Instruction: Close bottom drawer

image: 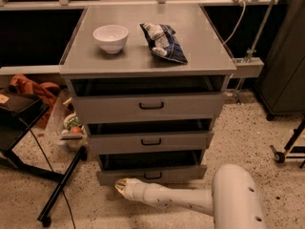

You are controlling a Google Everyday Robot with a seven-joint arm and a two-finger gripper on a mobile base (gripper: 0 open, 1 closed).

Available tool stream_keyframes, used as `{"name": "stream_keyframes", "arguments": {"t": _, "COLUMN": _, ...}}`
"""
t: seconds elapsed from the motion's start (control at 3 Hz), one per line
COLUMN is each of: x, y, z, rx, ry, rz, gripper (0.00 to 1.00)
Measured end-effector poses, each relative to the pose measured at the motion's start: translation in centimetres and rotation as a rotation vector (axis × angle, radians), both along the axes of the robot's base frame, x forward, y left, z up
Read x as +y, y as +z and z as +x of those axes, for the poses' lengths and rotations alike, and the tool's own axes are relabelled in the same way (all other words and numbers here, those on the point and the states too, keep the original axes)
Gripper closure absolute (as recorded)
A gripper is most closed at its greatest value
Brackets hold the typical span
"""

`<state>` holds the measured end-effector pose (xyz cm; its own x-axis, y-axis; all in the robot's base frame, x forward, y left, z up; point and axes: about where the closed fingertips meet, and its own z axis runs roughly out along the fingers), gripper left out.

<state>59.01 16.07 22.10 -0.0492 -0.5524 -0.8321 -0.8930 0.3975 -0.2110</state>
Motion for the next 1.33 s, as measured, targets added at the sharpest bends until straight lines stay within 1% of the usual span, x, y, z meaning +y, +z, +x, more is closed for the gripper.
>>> {"name": "stream_keyframes", "arguments": {"t": 0.33, "x": 0.0, "y": -0.7, "z": 0.8, "rx": 0.017, "ry": -0.037, "rz": 0.004, "gripper": 1.0}}
{"name": "stream_keyframes", "arguments": {"t": 0.67, "x": 0.2, "y": -1.9, "z": 1.8, "rx": 0.037, "ry": -0.046, "rz": 0.005, "gripper": 1.0}}
{"name": "stream_keyframes", "arguments": {"t": 1.0, "x": -0.6, "y": -2.8, "z": 3.7, "rx": 0.044, "ry": -0.045, "rz": 0.014, "gripper": 1.0}}
{"name": "stream_keyframes", "arguments": {"t": 1.33, "x": -2.0, "y": -4.1, "z": 6.1, "rx": 0.058, "ry": -0.031, "rz": 0.019, "gripper": 1.0}}
